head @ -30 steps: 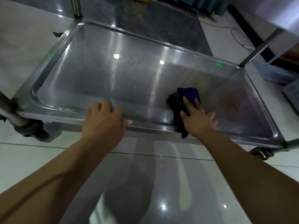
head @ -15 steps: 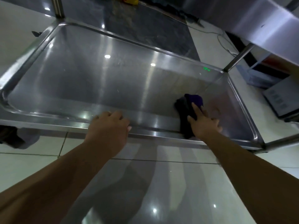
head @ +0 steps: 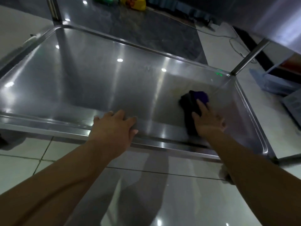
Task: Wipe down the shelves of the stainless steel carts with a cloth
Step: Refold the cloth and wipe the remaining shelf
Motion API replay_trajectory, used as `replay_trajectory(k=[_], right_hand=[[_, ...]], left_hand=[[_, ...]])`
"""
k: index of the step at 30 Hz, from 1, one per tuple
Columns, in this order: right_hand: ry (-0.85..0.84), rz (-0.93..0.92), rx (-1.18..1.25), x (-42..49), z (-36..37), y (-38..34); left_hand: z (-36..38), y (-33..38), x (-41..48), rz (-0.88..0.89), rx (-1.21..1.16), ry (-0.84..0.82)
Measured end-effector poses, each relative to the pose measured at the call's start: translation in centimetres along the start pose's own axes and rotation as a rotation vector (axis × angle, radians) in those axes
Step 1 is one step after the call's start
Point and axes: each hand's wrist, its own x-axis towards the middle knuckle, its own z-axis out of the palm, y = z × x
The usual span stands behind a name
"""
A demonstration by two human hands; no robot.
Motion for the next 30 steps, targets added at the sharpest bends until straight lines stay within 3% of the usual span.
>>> replay_trajectory(k=[2,5,9,11,13,16,18,20,23,25,26,28,30], right_hand=[[-0.006,0.106,0.062,2.1,-0.2,-1.8],[0.011,0.005,0.078,2.7,0.6,-6.5],[0.108,-0.588,-0.027,0.0,2.5,-9.6],[0.099,-0.780,-0.026,0.2,2.0,-7.6],[0.125,-0.665,-0.038,2.5,1.3,-4.7],[0.028,-0.100,0.070,5.4,0.0,-1.2],[0.020,0.069,0.104,5.0,0.2,-1.6],[0.044,-0.026,0.068,3.0,0.8,-3.3],[0.099,-0.457,-0.035,-0.9,2.1,-2.7],[0.030,-0.697,-0.002,-2.5,1.5,-0.1],[0.004,-0.716,0.000,-2.3,1.0,1.5],[0.024,-0.524,-0.044,-0.9,0.4,4.5],[0.011,-0.142,-0.001,0.4,-0.2,6.3]], left_hand=[[0.1,0.4,0.2,-0.036,0.012,0.000],[0.3,0.9,0.3,-0.083,0.036,-0.001],[0.7,0.6,0.0,-0.107,0.048,0.003],[0.8,0.6,-0.2,-0.109,0.046,0.004],[0.7,0.6,-0.1,-0.119,0.025,-0.002],[0.8,1.2,0.0,-0.138,-0.002,0.015],[1.0,1.7,0.0,-0.148,0.013,0.031],[1.2,2.1,-0.1,-0.161,0.036,0.033],[1.2,2.6,-0.2,-0.159,0.020,0.053],[1.3,3.4,-0.2,-0.060,-0.016,0.101],[1.5,4.0,-0.1,0.016,-0.043,0.119],[1.7,5.6,0.0,0.119,-0.117,0.110],[1.7,7.3,0.1,0.120,-0.162,0.057]])
